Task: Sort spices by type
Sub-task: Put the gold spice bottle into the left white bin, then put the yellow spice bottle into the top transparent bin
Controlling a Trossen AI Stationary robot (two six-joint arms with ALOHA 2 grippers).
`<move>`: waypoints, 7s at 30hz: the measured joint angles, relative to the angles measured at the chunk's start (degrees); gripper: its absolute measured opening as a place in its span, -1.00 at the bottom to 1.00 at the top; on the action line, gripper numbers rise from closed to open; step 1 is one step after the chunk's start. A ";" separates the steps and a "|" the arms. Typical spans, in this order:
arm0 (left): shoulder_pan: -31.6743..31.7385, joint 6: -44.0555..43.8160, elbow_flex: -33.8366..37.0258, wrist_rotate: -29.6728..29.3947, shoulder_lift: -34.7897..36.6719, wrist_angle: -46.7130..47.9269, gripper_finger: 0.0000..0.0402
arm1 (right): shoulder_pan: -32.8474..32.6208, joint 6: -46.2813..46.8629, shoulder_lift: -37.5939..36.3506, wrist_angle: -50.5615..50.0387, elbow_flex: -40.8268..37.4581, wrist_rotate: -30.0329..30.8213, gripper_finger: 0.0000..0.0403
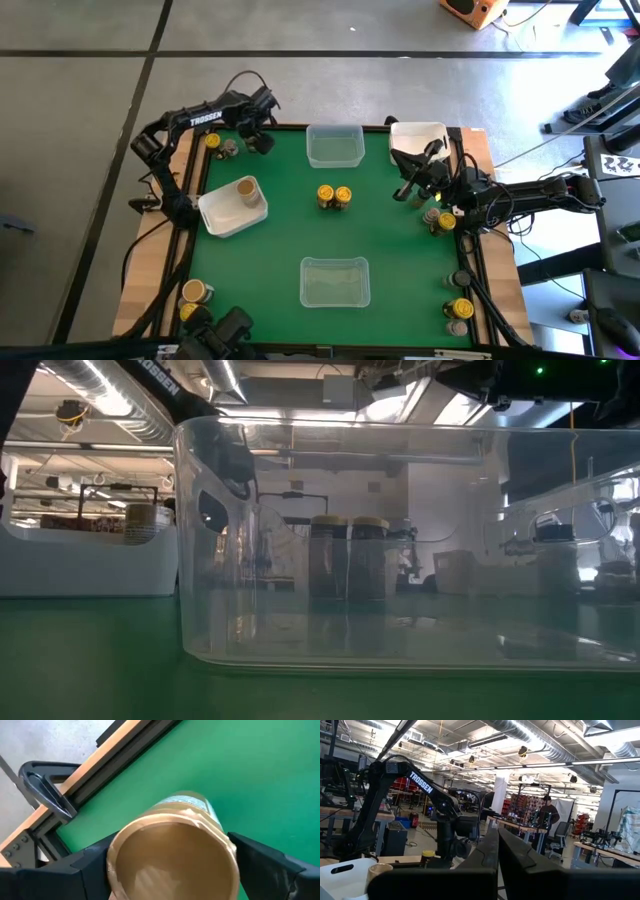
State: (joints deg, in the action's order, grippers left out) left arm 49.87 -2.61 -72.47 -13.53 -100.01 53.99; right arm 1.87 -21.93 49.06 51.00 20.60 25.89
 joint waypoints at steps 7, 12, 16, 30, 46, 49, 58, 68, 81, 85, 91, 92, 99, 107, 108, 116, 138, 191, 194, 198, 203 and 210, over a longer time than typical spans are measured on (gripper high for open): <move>0.02 -0.22 1.87 3.35 0.04 -2.67 0.71 | 0.00 -0.02 0.00 -0.02 0.00 0.00 -0.95; 0.04 -0.33 4.25 3.52 0.04 -4.81 0.71 | 0.00 -0.04 0.00 -0.07 0.00 0.00 -0.95; 0.04 -1.49 4.98 3.73 0.07 -5.79 0.70 | 0.00 -0.09 0.00 -0.09 0.00 0.00 -0.95; -0.23 -1.56 5.07 3.86 0.22 -6.90 0.39 | 0.02 -0.70 0.00 -0.09 0.00 0.07 -0.95; -9.88 -4.49 2.96 2.94 13.29 4.23 0.42 | 0.02 -0.96 0.00 -0.11 0.00 0.17 -0.95; -13.03 -7.00 2.91 2.90 17.76 7.22 0.43 | 0.02 -0.98 0.02 -0.13 0.00 0.11 -0.95; -22.01 -16.28 2.86 2.97 31.67 18.51 0.44 | 0.02 -2.12 0.02 -0.17 0.00 0.04 -0.95; -33.09 -27.55 2.86 4.95 39.71 31.20 0.44 | 0.02 -2.99 0.02 -0.24 0.00 0.04 -0.95; -49.86 -41.30 12.52 3.62 40.67 30.55 0.44 | 0.02 -3.89 0.00 -0.72 0.00 0.02 -0.95; -52.44 -43.96 15.93 -0.78 40.68 29.92 0.44 | 0.02 -3.61 0.00 -1.49 0.02 -2.18 -0.95; -53.03 -42.56 20.34 -0.36 40.63 24.12 0.44 | -0.02 -3.61 0.00 -2.28 0.02 -6.33 -0.95; -53.03 -42.52 20.96 -0.34 40.63 23.45 0.44 | -0.02 -3.47 0.00 -2.40 0.02 -6.55 -0.95; -53.01 -42.60 25.93 -0.23 40.63 20.40 0.44 | -0.02 -2.14 0.00 -3.25 0.02 -9.55 -0.95; -52.99 -41.93 31.89 1.10 40.63 13.80 0.44 | 0.00 1.61 0.00 -8.65 0.02 -11.98 -0.95; -52.86 -41.82 32.33 1.09 40.63 13.70 0.44 | 0.00 1.77 0.00 -9.35 0.02 -11.74 -0.95; -52.84 -40.33 34.60 1.02 40.61 10.10 0.44 | 0.00 3.70 0.02 -8.69 0.02 -10.54 -0.95; -52.21 -36.41 34.60 -0.52 40.61 6.58 0.45 | 0.02 4.20 0.00 -9.19 0.02 -10.03 -0.95; -47.08 5.89 37.92 -6.14 55.30 -39.81 0.81 | 2.73 15.23 24.05 -34.26 17.78 -7.47 0.28; -45.57 9.06 41.88 -1.48 55.32 -46.35 0.81 | 4.04 16.96 27.03 -41.39 22.98 -8.17 0.28; -42.70 10.96 44.53 0.48 55.31 -49.02 0.81 | 5.44 18.83 30.59 -46.60 28.93 -14.23 0.28; -38.79 12.97 44.92 0.98 55.32 -48.55 0.81 | 5.80 20.37 35.35 -51.56 32.49 -19.95 0.28; -37.71 14.82 44.92 2.55 55.32 -49.18 0.81 | 5.66 23.71 40.18 -54.60 32.50 -22.51 0.28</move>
State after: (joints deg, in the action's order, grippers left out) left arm 12.16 12.21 -27.55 -10.99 -44.69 4.81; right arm 7.53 1.78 89.24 -3.60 53.10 3.38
